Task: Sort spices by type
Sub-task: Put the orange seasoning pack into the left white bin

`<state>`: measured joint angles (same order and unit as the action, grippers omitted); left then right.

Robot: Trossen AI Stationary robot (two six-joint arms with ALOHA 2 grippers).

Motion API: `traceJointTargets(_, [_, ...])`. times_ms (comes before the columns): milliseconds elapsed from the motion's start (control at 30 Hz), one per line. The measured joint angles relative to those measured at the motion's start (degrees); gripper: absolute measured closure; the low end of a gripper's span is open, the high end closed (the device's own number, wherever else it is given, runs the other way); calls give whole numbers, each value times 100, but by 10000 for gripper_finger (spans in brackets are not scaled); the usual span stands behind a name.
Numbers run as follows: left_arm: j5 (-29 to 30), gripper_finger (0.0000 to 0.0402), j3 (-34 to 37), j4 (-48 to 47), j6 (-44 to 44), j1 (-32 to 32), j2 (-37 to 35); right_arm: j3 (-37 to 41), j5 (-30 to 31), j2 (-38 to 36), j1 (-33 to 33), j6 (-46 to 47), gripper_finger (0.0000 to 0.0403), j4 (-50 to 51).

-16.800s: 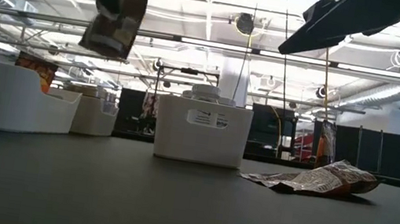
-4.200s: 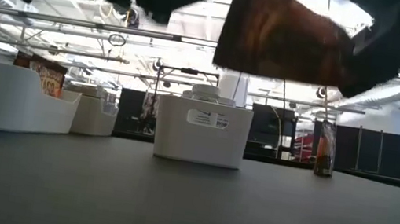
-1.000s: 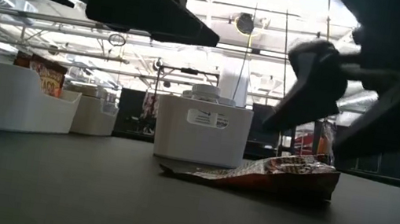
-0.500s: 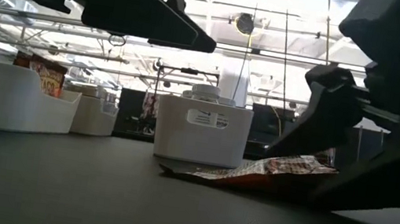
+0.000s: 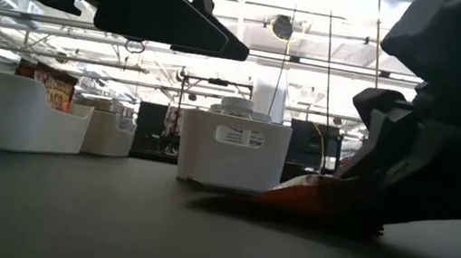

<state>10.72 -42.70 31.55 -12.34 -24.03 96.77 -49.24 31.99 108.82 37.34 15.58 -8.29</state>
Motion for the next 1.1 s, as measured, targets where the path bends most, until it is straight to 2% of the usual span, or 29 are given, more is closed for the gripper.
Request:
traceJointTargets(167, [-2,139,0,-55,2,0,0,18,-259,-368,31,-169,380,53])
traceJointTargets(267, [-129,139,0,-116,-1,1,0,12,-442,-777,29,-416,397,74])
traceJointTargets(500, [-304,139,2,585,-120,0,-2,9,-440,-1759,-64,-958,395,937])
traceJointTargets(700, [-313,139,2,708,-874,0,-4,9,-1056,-2471,-253,-993,395,939])
traceJointTargets(900, [-293,139,2,765,-1322,0,-4,7,-1142,-2739,-292,-763,395,727])
traceJointTargets(1100, [-159,139,2,1581,-1725,7,-4,5,-1141,-2722,-367,-778,395,242])
